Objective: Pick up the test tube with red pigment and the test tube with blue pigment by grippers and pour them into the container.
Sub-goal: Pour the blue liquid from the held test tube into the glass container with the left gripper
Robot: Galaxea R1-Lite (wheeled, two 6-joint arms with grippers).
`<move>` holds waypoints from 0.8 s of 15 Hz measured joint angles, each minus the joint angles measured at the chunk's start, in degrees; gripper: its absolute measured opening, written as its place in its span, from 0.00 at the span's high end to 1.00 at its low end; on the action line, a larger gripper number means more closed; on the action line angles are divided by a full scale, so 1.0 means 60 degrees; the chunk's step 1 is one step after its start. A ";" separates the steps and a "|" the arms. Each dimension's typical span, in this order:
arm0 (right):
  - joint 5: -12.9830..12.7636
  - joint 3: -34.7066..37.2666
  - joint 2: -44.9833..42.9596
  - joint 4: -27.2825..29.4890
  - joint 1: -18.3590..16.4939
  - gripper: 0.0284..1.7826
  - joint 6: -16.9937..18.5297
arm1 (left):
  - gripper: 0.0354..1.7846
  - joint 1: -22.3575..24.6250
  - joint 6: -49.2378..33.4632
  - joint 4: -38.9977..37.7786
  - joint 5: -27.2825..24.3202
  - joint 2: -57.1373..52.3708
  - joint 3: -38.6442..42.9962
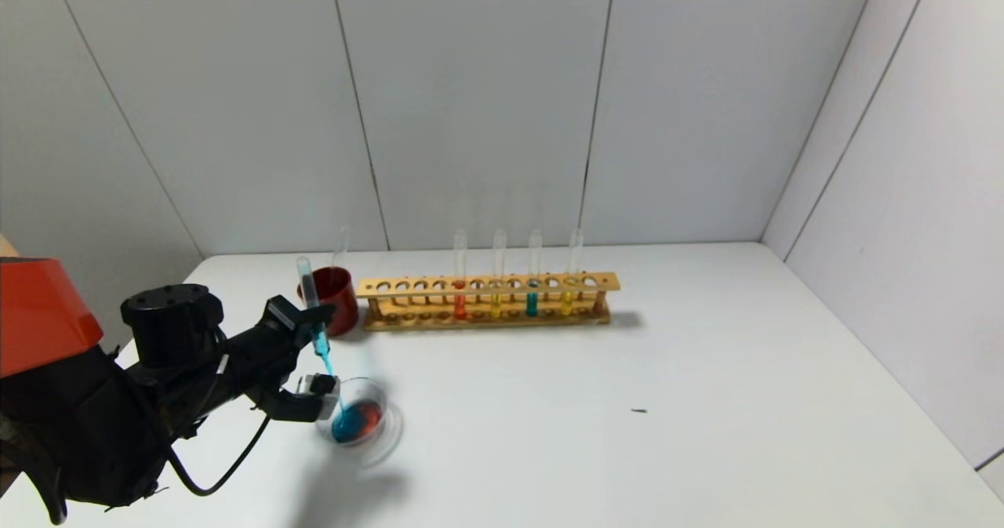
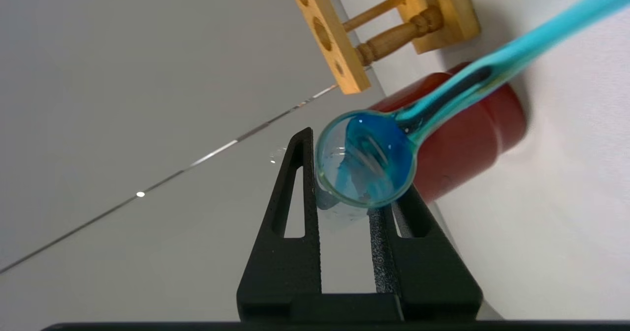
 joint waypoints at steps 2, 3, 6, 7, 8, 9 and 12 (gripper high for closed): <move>-0.0004 0.0000 0.0000 0.0004 0.0000 0.02 -0.0004 | 0.83 -0.0037 0.0226 -0.0327 -0.0230 0.0130 0.0000; 0.0000 0.0000 0.0000 0.0004 0.0000 0.02 0.0000 | 0.83 -0.0047 0.0291 -0.0488 -0.0372 0.0197 -0.0004; 0.0000 0.0000 0.0000 0.0004 0.0000 0.02 -0.0004 | 0.83 -0.0073 0.0386 -0.0638 -0.0423 0.0270 0.0000; 0.0000 0.0000 0.0000 0.0004 0.0000 0.02 0.0000 | 0.83 -0.0073 0.0538 -0.0685 -0.0431 0.0270 0.0000; 0.0000 0.0000 0.0000 0.0004 0.0000 0.02 0.0000 | 0.83 -0.0077 0.0685 -0.0835 -0.0441 0.0270 -0.0004; -0.0004 0.0000 0.0000 0.0000 0.0000 0.02 -0.0008 | 0.83 -0.0098 0.0758 -0.0987 -0.0445 0.0276 -0.0004; 0.0000 0.0000 0.0000 0.0000 0.0000 0.02 -0.0004 | 0.83 -0.0343 0.0794 -0.1195 -0.0445 0.0382 0.0000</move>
